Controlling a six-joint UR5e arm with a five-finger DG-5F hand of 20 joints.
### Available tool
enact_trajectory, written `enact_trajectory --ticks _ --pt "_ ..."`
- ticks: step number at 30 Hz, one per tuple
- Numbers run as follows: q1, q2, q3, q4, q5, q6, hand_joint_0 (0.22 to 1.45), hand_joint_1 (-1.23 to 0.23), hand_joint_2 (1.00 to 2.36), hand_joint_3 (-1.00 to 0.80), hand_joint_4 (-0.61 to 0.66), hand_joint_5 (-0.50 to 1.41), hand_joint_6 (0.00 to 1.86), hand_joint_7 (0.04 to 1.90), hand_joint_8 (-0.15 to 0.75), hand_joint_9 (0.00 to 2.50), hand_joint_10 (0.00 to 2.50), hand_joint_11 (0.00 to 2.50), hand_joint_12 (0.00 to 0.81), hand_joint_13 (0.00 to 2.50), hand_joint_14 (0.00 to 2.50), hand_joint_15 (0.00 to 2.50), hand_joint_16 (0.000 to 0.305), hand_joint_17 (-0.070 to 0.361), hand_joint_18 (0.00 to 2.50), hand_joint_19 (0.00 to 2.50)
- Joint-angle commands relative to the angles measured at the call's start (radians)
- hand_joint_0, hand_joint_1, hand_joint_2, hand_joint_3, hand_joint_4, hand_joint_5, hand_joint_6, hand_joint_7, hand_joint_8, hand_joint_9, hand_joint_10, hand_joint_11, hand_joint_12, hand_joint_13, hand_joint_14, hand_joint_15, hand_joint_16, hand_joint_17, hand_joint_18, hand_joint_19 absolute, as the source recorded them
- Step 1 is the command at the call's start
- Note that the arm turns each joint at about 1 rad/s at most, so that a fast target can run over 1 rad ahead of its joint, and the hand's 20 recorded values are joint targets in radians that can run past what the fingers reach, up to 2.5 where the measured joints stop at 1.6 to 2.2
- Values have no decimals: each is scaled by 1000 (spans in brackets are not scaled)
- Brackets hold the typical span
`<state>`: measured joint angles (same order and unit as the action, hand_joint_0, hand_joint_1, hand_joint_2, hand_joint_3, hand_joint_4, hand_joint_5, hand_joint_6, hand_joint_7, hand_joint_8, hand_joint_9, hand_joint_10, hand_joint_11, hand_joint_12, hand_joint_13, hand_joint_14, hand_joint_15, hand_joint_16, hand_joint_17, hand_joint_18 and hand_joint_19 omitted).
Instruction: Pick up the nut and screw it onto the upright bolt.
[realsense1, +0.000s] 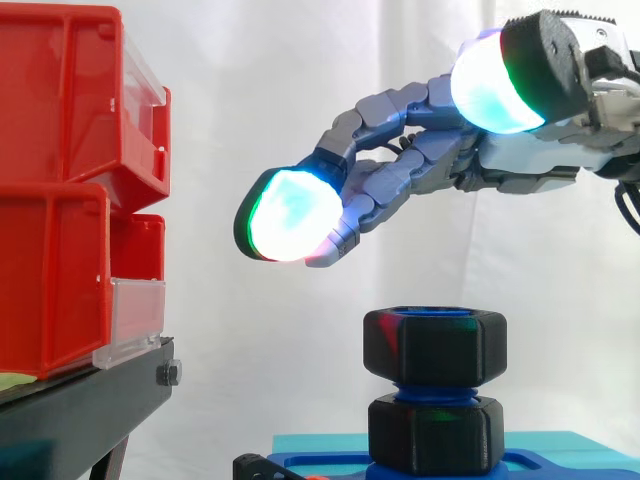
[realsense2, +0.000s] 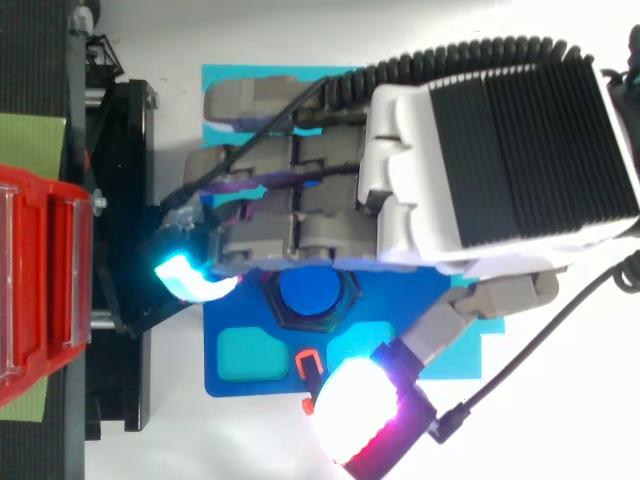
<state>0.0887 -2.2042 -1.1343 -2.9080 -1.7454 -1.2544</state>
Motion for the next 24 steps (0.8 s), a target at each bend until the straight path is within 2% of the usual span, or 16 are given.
enact_trajectory --ticks 1,6,16,24 --pt "9 0 -15 6 9 6 477 -119 1000 -500 178 -201 501 616 233 368 0 0 339 263 0 0 39 87 0 0" --pt "17 0 -19 4 21 6 476 -116 1000 -500 205 -173 501 663 238 371 0 0 339 258 0 0 39 87 0 0" --pt "19 0 -19 -45 15 6 481 -114 1000 -500 224 -116 503 786 249 424 0 0 334 257 0 0 38 86 0 0" --pt "23 0 -19 -59 18 6 489 -129 1000 -500 232 -98 503 820 246 450 0 0 327 279 0 0 37 83 8 0"
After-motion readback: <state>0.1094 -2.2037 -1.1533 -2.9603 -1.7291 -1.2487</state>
